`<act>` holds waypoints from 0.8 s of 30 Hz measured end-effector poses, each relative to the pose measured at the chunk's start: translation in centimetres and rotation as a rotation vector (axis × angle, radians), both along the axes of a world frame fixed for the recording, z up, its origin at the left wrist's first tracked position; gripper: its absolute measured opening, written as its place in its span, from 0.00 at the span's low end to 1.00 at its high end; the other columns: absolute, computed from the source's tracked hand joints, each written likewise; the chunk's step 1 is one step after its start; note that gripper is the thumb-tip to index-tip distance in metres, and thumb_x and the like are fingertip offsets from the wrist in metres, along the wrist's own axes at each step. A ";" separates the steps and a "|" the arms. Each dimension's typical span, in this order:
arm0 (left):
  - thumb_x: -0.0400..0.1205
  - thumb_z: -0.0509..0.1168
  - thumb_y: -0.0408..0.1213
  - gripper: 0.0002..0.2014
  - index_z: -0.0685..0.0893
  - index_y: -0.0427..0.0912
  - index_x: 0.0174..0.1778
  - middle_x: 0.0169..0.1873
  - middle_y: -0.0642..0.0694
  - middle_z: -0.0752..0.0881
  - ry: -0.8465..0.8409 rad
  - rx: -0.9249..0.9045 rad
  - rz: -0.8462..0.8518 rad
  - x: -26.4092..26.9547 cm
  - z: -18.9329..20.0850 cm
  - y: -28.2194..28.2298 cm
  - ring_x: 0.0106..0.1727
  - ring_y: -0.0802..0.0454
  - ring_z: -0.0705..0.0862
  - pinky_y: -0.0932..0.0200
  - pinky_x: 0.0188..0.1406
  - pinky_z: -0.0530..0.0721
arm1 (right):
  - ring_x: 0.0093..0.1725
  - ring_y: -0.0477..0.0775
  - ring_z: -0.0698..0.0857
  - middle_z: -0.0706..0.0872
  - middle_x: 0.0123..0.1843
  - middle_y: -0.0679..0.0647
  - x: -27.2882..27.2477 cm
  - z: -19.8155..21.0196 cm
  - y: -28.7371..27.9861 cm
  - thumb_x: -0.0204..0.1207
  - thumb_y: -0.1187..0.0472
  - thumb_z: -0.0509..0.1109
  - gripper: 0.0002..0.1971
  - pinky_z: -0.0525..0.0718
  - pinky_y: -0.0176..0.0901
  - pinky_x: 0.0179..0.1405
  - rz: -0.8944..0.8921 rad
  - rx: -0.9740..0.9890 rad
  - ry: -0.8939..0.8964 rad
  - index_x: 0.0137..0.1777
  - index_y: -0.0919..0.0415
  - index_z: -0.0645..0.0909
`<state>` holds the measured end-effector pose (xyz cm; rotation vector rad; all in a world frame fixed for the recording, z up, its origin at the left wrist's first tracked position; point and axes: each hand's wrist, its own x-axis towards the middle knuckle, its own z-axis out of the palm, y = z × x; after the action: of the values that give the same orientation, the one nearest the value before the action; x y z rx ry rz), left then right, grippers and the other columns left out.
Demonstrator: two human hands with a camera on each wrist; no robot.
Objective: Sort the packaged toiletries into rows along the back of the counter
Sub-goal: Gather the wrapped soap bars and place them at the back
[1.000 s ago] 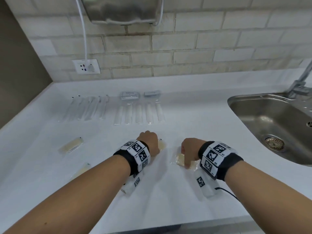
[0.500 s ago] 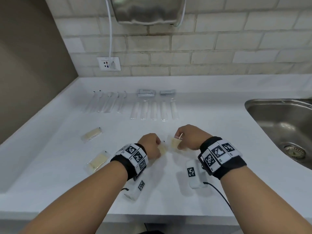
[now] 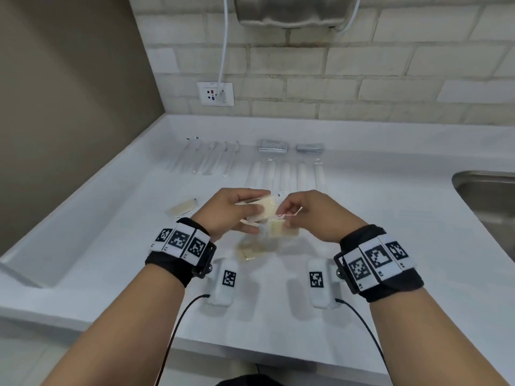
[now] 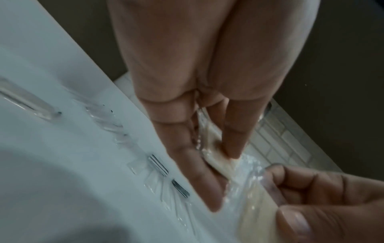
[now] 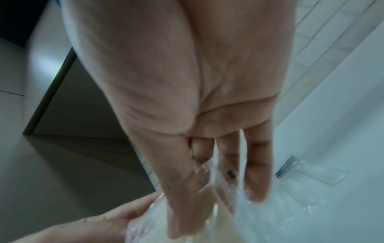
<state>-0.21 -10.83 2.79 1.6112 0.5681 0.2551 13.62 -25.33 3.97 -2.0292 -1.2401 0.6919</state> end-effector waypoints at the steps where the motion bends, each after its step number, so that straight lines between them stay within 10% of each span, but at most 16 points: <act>1: 0.83 0.65 0.27 0.16 0.86 0.43 0.64 0.43 0.51 0.88 0.003 -0.018 0.005 -0.5 0.1 0.4 0.36 0.56 0.87 0.46 0.49 0.91 | 0.40 0.46 0.82 0.84 0.40 0.44 -0.4 0.2 0.7 0.73 0.66 0.75 0.08 0.78 0.37 0.44 0.004 0.032 0.015 0.50 0.56 0.85; 3: 0.85 0.61 0.29 0.14 0.88 0.42 0.62 0.34 0.52 0.86 0.026 -0.037 0.018 -1.5 0.5 1.2 0.33 0.57 0.84 0.47 0.47 0.91 | 0.39 0.48 0.82 0.86 0.38 0.44 -1.3 0.6 2.2 0.70 0.68 0.77 0.10 0.80 0.41 0.45 0.012 0.081 0.017 0.48 0.57 0.83; 8: 0.80 0.67 0.43 0.13 0.90 0.43 0.56 0.50 0.47 0.90 0.057 -0.101 -0.022 -3.3 0.6 3.6 0.46 0.48 0.86 0.47 0.51 0.87 | 0.32 0.43 0.77 0.85 0.39 0.47 -3.4 0.6 6.0 0.69 0.68 0.77 0.09 0.76 0.36 0.38 0.037 0.156 -0.005 0.43 0.56 0.81; 14: 0.79 0.73 0.34 0.19 0.85 0.45 0.66 0.59 0.42 0.88 0.091 0.025 -0.093 -5.4 -1.2 6.2 0.52 0.47 0.88 0.44 0.53 0.90 | 0.36 0.47 0.80 0.79 0.48 0.48 -5.4 -1.3 9.1 0.65 0.61 0.82 0.13 0.78 0.34 0.38 -0.049 0.143 -0.002 0.45 0.55 0.81; 24: 0.83 0.64 0.24 0.18 0.84 0.44 0.66 0.64 0.46 0.83 0.031 -0.002 0.088 -8.9 -2.1 10.0 0.52 0.49 0.85 0.55 0.46 0.91 | 0.59 0.49 0.77 0.78 0.65 0.47 -4.5 -5.5 7.8 0.65 0.73 0.76 0.32 0.78 0.40 0.55 0.070 -0.489 -0.233 0.68 0.51 0.76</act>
<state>-9.10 -0.82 0.72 1.5925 0.6639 0.2956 9.11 -17.51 -1.56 -2.5328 -1.3782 0.8787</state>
